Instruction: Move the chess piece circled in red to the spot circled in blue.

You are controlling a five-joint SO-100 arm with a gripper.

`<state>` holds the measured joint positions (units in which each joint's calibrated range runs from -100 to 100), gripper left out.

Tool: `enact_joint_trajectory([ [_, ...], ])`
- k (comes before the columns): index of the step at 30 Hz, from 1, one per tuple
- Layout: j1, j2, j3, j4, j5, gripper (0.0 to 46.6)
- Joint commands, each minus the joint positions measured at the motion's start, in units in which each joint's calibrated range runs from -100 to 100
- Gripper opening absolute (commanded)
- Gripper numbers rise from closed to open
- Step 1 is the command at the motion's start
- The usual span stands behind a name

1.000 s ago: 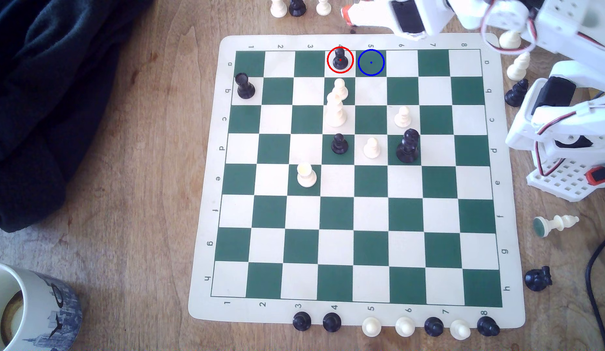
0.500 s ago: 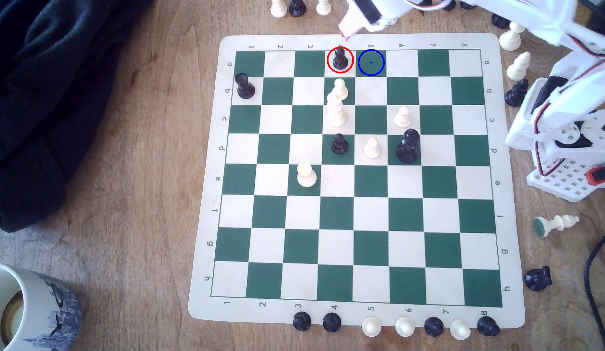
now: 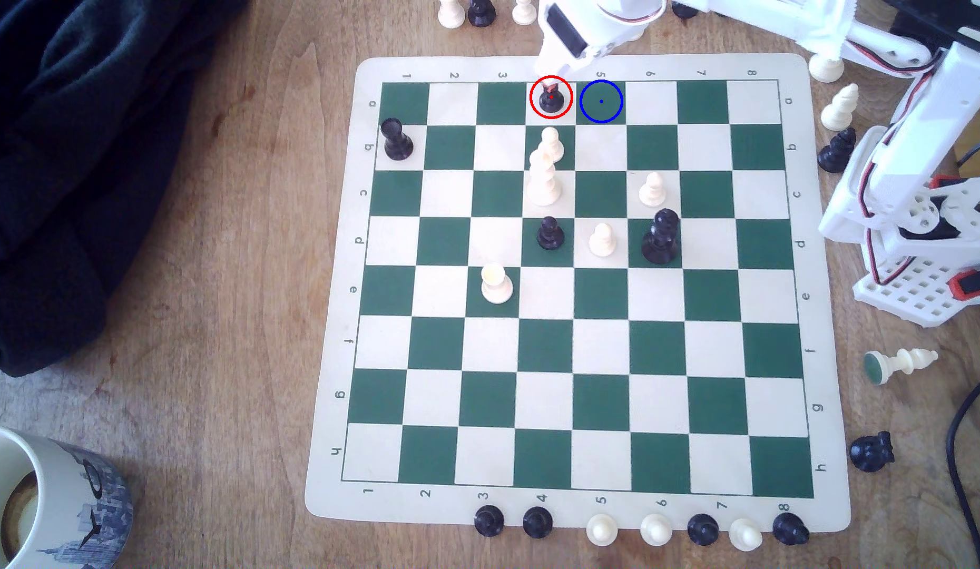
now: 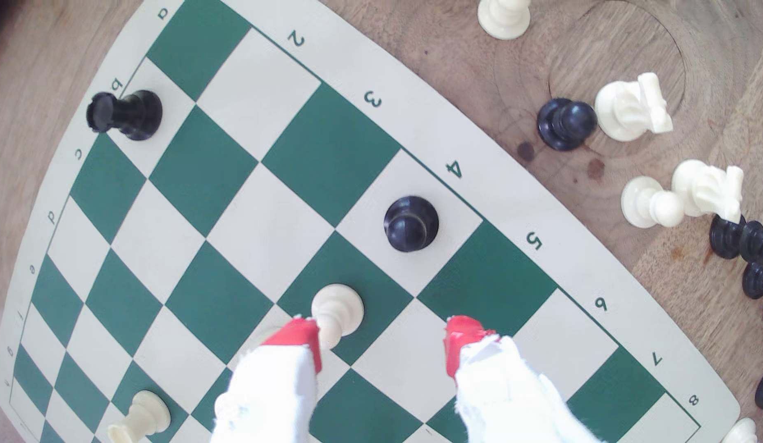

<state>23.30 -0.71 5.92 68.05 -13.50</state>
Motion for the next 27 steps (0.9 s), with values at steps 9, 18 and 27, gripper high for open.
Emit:
enact_joint_trajectory([
  [9,0.75,5.13,-1.66,-5.56,-0.15,18.1],
  [18,1.22,9.54,-1.21,-8.59,-0.10,17.9],
  [27,1.06,11.75,-1.21,-10.55,-0.24,17.6],
])
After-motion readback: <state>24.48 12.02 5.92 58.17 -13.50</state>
